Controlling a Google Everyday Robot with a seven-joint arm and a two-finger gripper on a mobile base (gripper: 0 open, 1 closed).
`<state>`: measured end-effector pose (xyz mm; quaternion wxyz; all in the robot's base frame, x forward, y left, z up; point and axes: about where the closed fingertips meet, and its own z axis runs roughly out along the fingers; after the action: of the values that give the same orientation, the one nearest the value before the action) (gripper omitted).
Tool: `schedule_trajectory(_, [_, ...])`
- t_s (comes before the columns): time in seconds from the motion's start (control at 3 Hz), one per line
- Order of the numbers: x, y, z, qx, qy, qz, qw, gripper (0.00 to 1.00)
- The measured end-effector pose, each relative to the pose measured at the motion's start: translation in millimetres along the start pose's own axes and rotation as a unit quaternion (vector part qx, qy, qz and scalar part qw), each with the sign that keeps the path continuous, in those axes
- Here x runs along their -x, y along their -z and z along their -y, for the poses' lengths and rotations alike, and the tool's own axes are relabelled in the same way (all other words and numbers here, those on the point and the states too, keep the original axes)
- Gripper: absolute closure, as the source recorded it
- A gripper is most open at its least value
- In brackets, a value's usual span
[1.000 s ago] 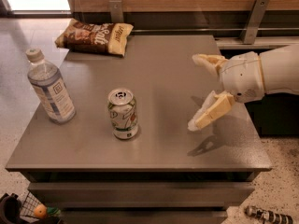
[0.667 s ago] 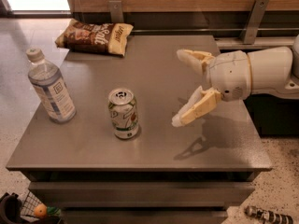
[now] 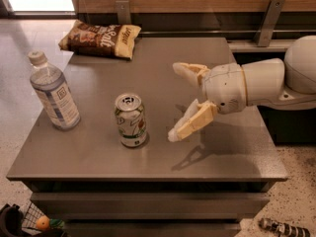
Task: Move 7up can near brown chip bag
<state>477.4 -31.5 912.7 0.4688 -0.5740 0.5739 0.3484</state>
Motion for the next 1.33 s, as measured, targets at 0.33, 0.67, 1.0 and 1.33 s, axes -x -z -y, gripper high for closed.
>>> schedule_trajectory(0.33, [-4.1,-34.7,-8.7,0.025,-0.011,0.022,0.9994,0.00])
schedule_trajectory(0.67, [5.3,-73.5,-23.1,0.052,-0.015,0.057,0.9969,0.00])
schedule_trajectory(1.0, [11.7,-102.3,-35.5,0.072,-0.024,0.105,0.9915,0.00])
schedule_trajectory(1.33, [14.2,-104.9,-37.3,0.075,-0.023,0.108,0.9910,0.15])
